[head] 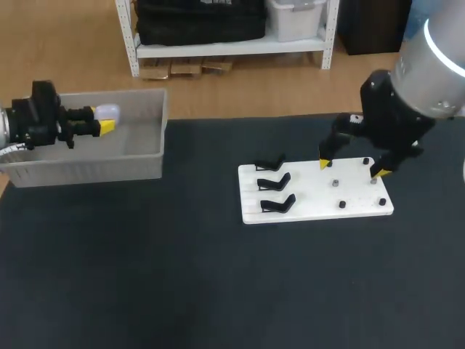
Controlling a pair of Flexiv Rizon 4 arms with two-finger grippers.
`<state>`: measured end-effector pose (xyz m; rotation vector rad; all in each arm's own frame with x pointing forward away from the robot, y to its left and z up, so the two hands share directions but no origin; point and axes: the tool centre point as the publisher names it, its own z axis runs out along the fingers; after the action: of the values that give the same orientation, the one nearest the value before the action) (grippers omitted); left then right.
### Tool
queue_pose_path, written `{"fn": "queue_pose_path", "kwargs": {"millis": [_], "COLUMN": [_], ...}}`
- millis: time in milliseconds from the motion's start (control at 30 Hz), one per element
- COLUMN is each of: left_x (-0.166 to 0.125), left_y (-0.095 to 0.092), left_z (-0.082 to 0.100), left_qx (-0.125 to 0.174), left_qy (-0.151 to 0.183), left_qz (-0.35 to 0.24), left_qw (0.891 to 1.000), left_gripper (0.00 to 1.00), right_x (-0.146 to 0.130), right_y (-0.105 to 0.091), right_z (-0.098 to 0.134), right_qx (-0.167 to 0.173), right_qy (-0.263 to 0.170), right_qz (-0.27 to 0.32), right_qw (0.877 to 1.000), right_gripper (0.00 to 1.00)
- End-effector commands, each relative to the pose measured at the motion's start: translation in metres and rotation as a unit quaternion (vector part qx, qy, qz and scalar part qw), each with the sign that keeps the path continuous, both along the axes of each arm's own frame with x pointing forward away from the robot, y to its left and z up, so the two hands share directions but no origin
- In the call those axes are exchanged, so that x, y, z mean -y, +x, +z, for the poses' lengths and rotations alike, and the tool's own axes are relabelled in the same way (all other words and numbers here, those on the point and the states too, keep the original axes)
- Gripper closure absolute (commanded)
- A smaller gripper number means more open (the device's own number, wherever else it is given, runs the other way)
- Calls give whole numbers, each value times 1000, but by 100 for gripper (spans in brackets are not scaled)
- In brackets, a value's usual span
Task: Pick up each earbud case from the left stands, insert the matching earbuds, close the lid, and place the case in the box.
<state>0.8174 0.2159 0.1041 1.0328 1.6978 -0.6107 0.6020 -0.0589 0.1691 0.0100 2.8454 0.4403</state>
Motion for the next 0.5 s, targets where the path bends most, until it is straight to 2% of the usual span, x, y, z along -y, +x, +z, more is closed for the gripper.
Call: {"fn": "queue_pose_path", "kwargs": {"millis": [33, 67, 100, 133, 167, 200, 233, 267, 500], "left_x": [-1, -1, -2, -3, -3, -1, 1, 1, 15], "left_y": [17, 18, 18, 19, 19, 17, 16, 16, 2], "left_z": [-19, -25, -31, -36, -38, -38, -37, -35, 6], "left_qx": [-13, -20, -23, -18, -17, -14, -13, -7, 20], "left_qy": [6, 13, 15, 4, -4, -6, -4, 1, 18], "left_qz": [-5, -6, -3, 2, -1, 1, 2, 2, -11], "left_qw": [1000, 1000, 1000, 1000, 1000, 1000, 1000, 1000, 1000], "left_gripper": [100, 100, 92, 80, 56, 40, 3, 0, 0], "right_x": [1, 0, 0, 0, 0, 0, 1, 2, 11], "right_y": [-6, -6, -7, -7, -7, -7, -6, -6, -2], "right_z": [0, -1, -1, -1, -1, -1, 0, 1, 6], "right_qx": [13, 13, 12, 12, 12, 12, 13, 14, 14], "right_qy": [-1, -1, -2, -3, -3, -3, -3, -2, 17], "right_qz": [-4, -5, -5, -6, -6, -7, -10, -12, -14], "right_qw": [1000, 1000, 1000, 1000, 1000, 1000, 1000, 1000, 1000], "right_gripper": [0, 0, 0, 0, 0, 0, 0, 0, 0]}}
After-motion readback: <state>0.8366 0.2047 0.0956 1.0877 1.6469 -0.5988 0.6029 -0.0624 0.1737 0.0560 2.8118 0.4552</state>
